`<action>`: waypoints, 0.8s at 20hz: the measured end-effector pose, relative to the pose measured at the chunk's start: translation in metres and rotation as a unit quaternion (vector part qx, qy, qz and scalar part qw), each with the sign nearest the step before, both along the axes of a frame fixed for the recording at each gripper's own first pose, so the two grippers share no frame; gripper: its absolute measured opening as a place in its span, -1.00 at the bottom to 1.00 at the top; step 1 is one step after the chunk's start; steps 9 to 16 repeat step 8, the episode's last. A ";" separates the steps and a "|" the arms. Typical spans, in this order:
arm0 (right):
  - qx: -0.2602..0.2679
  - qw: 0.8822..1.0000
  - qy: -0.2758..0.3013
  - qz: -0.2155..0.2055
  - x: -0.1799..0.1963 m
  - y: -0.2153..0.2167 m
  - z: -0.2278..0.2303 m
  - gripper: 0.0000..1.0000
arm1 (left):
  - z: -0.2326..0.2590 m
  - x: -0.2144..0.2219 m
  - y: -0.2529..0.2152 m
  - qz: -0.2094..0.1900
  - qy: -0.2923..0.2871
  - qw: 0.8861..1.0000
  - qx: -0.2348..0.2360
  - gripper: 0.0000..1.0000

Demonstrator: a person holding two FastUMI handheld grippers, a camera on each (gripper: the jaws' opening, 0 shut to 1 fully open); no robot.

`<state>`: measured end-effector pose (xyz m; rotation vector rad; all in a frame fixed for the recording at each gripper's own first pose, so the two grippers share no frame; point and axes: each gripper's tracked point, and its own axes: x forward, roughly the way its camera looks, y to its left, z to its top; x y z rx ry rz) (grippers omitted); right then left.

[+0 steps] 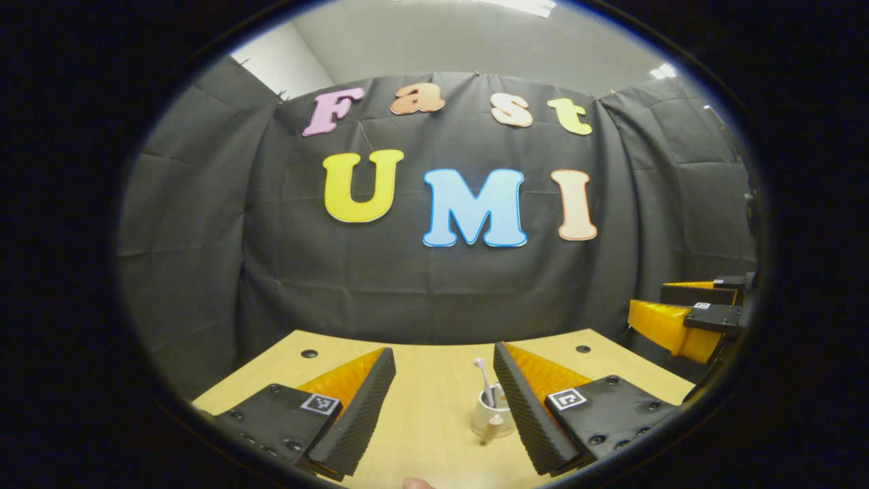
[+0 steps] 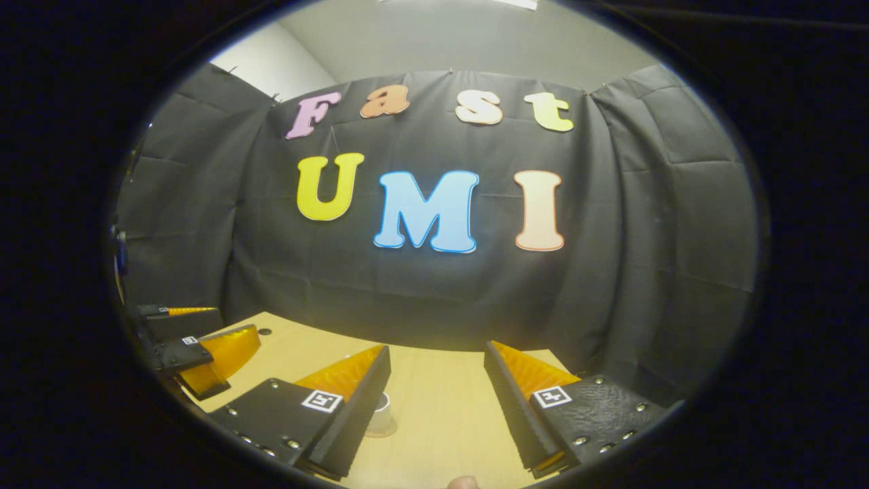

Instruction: Put the toothbrush and toothpaste on the desktop into the cup, then pick up the cup and place it on the coaster on the desktop.

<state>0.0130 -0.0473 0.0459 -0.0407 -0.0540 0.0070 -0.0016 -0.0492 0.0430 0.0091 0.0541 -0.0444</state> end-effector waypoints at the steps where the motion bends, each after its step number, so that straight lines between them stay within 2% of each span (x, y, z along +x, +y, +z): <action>1: 0.001 1.000 0.000 -0.001 0.001 0.001 0.000 0.72 | 0.001 -0.001 0.000 0.000 0.000 1.000 0.001 0.91; 3: 0.004 1.000 0.000 0.001 0.001 0.004 0.001 0.67 | 0.002 -0.003 0.003 0.000 -0.002 1.000 0.005 0.91; 7: -0.001 1.000 0.004 0.012 0.001 0.012 0.002 0.73 | 0.004 -0.003 0.008 0.003 -0.004 1.000 0.008 0.91; 8: -0.003 1.000 0.003 0.014 0.001 0.015 0.002 0.67 | 0.004 -0.003 0.010 0.006 -0.006 1.000 0.006 0.91; 16: -0.003 1.000 0.003 0.014 0.001 0.015 0.002 0.67 | 0.004 -0.003 0.010 0.006 -0.006 1.000 0.006 0.91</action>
